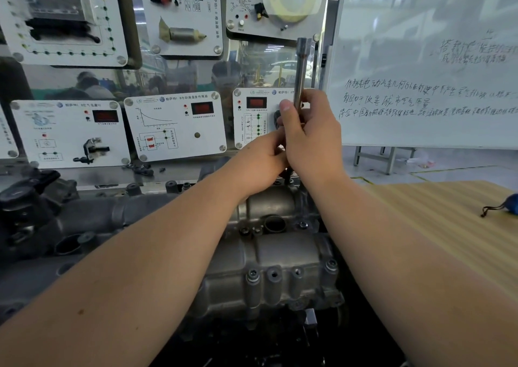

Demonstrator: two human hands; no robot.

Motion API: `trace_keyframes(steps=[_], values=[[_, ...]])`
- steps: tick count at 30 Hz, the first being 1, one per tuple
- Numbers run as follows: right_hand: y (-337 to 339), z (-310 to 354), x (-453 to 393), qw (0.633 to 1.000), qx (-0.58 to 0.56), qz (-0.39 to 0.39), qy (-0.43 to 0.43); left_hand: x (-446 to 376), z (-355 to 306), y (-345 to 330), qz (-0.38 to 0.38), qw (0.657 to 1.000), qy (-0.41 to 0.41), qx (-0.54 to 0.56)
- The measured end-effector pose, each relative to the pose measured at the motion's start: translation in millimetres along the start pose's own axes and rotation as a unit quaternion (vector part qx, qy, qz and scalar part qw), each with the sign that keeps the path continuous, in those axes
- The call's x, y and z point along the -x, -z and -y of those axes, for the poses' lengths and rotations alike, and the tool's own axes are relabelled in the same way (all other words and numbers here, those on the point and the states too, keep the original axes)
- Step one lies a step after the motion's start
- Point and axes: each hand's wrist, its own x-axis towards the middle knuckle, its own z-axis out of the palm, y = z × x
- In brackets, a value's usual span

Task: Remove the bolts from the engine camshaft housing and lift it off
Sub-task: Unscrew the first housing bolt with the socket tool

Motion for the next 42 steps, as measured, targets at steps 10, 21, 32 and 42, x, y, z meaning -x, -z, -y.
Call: trace_keyframes(steps=[10,21,32,42], values=[[-1.4,-0.3,-0.5,1.0,0.004,0.009,-0.011,3.2,-2.2,1.5,0.004,1.0,0.007,-0.008],[-1.4,0.2,0.0,1.0,0.011,-0.003,0.002,5.4,-5.3,-0.4,0.016,1.0,0.004,0.016],[-2.0,0.8,1.2,1.0,-0.006,-0.003,0.017,2.9,-3.8,-1.6,-0.002,1.0,-0.003,0.017],[-2.1,0.0,1.0,1.0,-0.028,-0.004,0.007,1.5,-1.8,0.2,0.001,1.0,-0.003,0.009]])
